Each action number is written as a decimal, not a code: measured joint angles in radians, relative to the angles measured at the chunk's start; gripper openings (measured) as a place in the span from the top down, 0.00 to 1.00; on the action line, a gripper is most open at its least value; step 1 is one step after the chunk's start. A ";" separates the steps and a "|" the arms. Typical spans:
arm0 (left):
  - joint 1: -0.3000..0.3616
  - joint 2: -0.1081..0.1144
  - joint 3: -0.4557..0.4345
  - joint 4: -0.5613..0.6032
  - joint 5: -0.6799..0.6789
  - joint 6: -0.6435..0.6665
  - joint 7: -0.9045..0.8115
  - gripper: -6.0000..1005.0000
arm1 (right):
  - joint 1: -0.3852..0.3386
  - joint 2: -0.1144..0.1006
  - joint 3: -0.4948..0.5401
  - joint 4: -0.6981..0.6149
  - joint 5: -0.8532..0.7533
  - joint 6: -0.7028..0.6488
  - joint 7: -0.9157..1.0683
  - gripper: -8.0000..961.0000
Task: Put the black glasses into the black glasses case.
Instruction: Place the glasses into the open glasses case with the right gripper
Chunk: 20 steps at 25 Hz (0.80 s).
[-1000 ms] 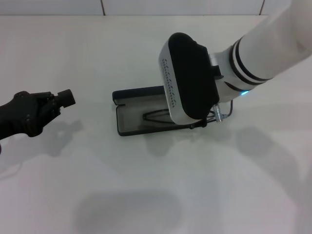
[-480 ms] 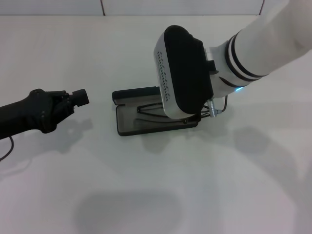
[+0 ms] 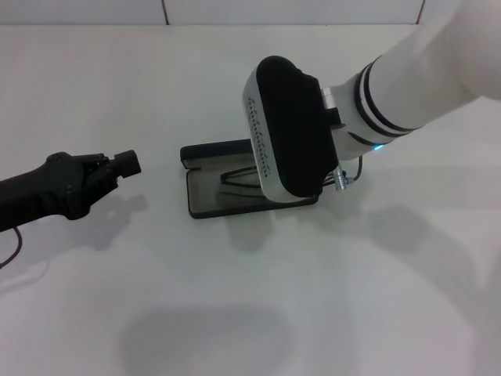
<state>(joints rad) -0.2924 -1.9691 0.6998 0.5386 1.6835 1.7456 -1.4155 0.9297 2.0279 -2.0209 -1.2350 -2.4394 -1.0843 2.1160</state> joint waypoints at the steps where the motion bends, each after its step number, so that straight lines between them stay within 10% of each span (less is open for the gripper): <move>1: 0.003 -0.002 0.001 -0.002 0.000 0.000 0.000 1.00 | 0.000 0.000 -0.004 0.000 -0.001 0.004 -0.001 0.88; 20: 0.015 -0.013 0.007 -0.013 0.009 0.006 -0.016 1.00 | -0.025 0.000 -0.081 0.029 -0.028 0.116 -0.003 0.88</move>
<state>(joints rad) -0.2770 -1.9821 0.7072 0.5257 1.6923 1.7518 -1.4313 0.9044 2.0279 -2.1018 -1.2059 -2.4669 -0.9680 2.1125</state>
